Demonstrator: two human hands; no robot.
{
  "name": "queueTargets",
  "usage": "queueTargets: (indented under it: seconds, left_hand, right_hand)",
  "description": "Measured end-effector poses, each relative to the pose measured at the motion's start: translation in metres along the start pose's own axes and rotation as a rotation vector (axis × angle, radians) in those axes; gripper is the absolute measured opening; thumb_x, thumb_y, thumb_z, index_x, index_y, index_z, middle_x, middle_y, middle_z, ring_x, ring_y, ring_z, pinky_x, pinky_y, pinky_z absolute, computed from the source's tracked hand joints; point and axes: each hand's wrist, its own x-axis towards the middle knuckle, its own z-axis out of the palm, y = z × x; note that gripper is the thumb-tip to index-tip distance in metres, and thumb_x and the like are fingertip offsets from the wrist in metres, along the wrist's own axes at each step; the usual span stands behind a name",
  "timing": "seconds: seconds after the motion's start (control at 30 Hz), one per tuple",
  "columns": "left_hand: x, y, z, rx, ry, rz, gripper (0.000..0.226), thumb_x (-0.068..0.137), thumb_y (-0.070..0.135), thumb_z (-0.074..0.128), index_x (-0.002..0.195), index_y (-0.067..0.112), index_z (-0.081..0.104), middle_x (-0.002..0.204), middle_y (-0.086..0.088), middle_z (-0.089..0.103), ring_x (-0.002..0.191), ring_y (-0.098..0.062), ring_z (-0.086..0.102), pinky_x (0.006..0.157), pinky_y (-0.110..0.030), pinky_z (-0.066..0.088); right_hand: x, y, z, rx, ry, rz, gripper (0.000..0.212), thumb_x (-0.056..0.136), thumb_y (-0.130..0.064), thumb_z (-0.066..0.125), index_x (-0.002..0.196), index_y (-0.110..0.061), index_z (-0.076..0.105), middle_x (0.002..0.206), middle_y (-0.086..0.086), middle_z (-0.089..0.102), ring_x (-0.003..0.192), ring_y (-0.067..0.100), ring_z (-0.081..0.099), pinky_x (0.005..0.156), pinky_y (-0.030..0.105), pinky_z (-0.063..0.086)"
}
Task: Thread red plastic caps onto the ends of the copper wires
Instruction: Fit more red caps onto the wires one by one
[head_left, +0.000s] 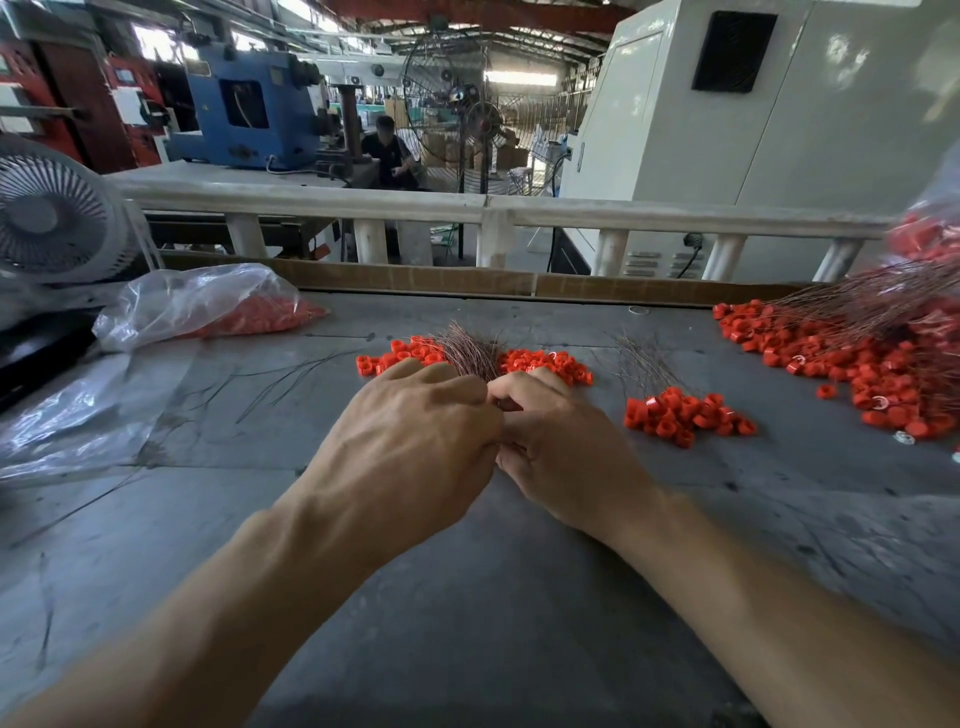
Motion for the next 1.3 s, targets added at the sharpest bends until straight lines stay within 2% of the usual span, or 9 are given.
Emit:
queueTargets:
  seconds: [0.2, 0.27, 0.33, 0.5, 0.63, 0.83, 1.0, 1.17, 1.3]
  left_hand:
    - [0.001, -0.002, -0.001, -0.037, 0.054, -0.007, 0.025, 0.096, 0.035, 0.055, 0.077, 0.022, 0.065, 0.076, 0.008, 0.058, 0.073, -0.016, 0.058, 0.070, -0.030, 0.047]
    - [0.001, -0.004, -0.001, -0.070, 0.027, -0.049, 0.026, 0.093, 0.040, 0.055, 0.076, 0.024, 0.067, 0.077, 0.011, 0.060, 0.075, -0.012, 0.060, 0.065, -0.016, 0.035]
    - [0.000, -0.007, 0.000, -0.101, -0.025, -0.099, 0.022, 0.093, 0.044, 0.059, 0.080, 0.029, 0.067, 0.082, 0.015, 0.061, 0.080, -0.006, 0.058, 0.058, -0.011, 0.027]
    - [-0.003, -0.014, 0.008, -0.122, -0.112, -0.212, 0.020, 0.090, 0.054, 0.064, 0.090, 0.034, 0.066, 0.092, 0.018, 0.058, 0.081, -0.001, 0.053, 0.058, -0.013, 0.033]
    - [-0.003, -0.018, 0.012, -0.151, -0.167, -0.295, 0.028, 0.085, 0.061, 0.067, 0.085, 0.033, 0.064, 0.088, 0.017, 0.060, 0.083, -0.002, 0.056, 0.065, -0.027, 0.047]
    - [-0.001, -0.021, 0.017, -0.278, -0.198, -0.399, 0.023, 0.082, 0.054, 0.075, 0.074, 0.034, 0.068, 0.067, 0.018, 0.065, 0.065, 0.002, 0.057, 0.052, -0.021, 0.036]
    - [-0.001, -0.023, 0.020, -0.389, -0.192, -0.403, 0.027, 0.083, 0.050, 0.076, 0.066, 0.035, 0.063, 0.068, 0.032, 0.060, 0.061, 0.006, 0.055, 0.045, -0.016, 0.029]
    - [-0.002, -0.020, 0.016, -0.476, -0.143, -0.378, 0.026, 0.087, 0.043, 0.074, 0.067, 0.030, 0.064, 0.066, 0.024, 0.064, 0.054, 0.001, 0.054, 0.048, -0.013, 0.038]
    - [-0.003, -0.016, 0.002, -0.761, -0.162, -0.270, 0.021, 0.085, 0.042, 0.076, 0.072, 0.028, 0.069, 0.061, 0.006, 0.065, 0.048, -0.004, 0.049, 0.045, -0.023, 0.039]
  right_hand:
    - [0.001, 0.002, 0.001, -0.013, -0.012, 0.018, 0.011, 0.094, -0.017, 0.066, 0.091, -0.015, 0.076, 0.123, -0.008, 0.064, 0.112, 0.018, 0.050, 0.080, 0.036, 0.049]
    - [0.001, 0.003, 0.003, -0.006, -0.001, 0.019, 0.010, 0.094, -0.018, 0.067, 0.090, -0.016, 0.077, 0.121, -0.007, 0.065, 0.110, 0.020, 0.052, 0.078, 0.039, 0.051]
    - [0.001, 0.004, 0.004, 0.019, 0.014, 0.009, 0.010, 0.093, -0.016, 0.069, 0.089, -0.018, 0.078, 0.119, -0.005, 0.067, 0.108, 0.023, 0.054, 0.075, 0.039, 0.051]
    - [0.000, 0.009, 0.004, 0.101, 0.035, 0.019, 0.019, 0.091, -0.011, 0.073, 0.102, -0.024, 0.081, 0.115, -0.006, 0.069, 0.107, 0.023, 0.056, 0.082, 0.036, 0.049]
    - [0.001, 0.009, 0.003, 0.113, 0.006, 0.035, 0.023, 0.095, -0.015, 0.070, 0.111, -0.029, 0.079, 0.119, -0.009, 0.066, 0.112, 0.022, 0.053, 0.090, 0.040, 0.049]
    - [0.000, 0.007, 0.001, 0.093, -0.015, 0.027, 0.023, 0.095, -0.019, 0.069, 0.113, -0.030, 0.078, 0.123, -0.009, 0.064, 0.115, 0.021, 0.052, 0.090, 0.037, 0.048]
    - [0.000, 0.007, 0.000, 0.074, -0.046, 0.033, 0.022, 0.093, -0.023, 0.071, 0.113, -0.031, 0.078, 0.125, -0.009, 0.063, 0.117, 0.018, 0.050, 0.088, 0.027, 0.038]
    - [0.001, 0.004, -0.003, 0.049, -0.073, 0.044, 0.021, 0.097, -0.029, 0.066, 0.114, -0.032, 0.077, 0.129, -0.012, 0.060, 0.119, 0.014, 0.046, 0.087, 0.023, 0.031]
    - [0.002, 0.004, -0.004, 0.070, -0.099, 0.050, 0.021, 0.097, -0.022, 0.061, 0.109, -0.026, 0.078, 0.130, -0.008, 0.061, 0.118, 0.017, 0.046, 0.090, 0.027, 0.035]
